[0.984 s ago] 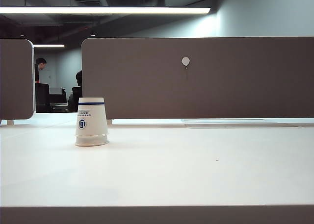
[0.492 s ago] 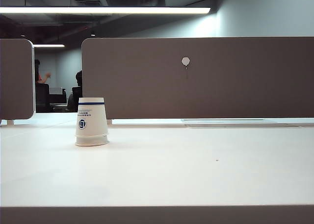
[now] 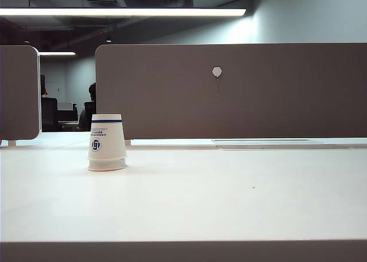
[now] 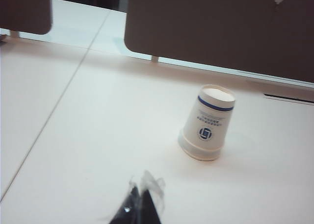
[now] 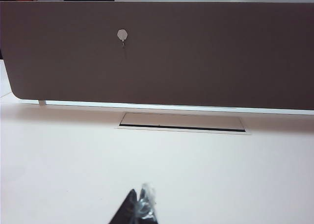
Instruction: Carefully pick up the cup on the right and stack it on top of the cup on the left.
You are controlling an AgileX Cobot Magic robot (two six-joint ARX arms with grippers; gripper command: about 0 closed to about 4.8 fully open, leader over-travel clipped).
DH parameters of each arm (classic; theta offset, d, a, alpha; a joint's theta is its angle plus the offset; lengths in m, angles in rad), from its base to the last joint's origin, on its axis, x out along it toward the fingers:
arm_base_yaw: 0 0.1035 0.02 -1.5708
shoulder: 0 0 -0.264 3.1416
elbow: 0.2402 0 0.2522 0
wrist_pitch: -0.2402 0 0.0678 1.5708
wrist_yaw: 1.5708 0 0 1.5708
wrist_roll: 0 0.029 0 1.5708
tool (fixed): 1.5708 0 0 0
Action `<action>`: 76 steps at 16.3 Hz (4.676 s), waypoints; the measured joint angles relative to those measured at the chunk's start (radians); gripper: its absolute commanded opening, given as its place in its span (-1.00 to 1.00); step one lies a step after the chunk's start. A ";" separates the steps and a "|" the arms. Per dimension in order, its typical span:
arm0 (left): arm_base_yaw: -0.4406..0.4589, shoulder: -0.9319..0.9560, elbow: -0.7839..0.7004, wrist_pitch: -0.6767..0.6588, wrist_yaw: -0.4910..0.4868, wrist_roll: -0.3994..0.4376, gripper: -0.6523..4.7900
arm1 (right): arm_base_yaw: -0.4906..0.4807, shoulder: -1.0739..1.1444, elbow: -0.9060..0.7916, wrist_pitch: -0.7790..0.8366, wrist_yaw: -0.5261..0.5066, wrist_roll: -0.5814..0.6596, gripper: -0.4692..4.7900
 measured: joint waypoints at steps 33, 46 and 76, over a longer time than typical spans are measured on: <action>0.000 0.000 0.000 -0.044 -0.015 0.000 -0.78 | -0.050 0.000 -0.176 0.125 0.160 -0.023 -0.84; 0.000 0.000 0.000 -0.044 -0.015 0.000 -0.78 | -0.167 0.000 -0.254 0.129 -0.060 0.055 -0.84; 0.000 0.000 0.000 -0.095 -0.015 -0.002 -0.77 | -0.302 0.000 -0.285 0.226 -0.333 0.149 -0.84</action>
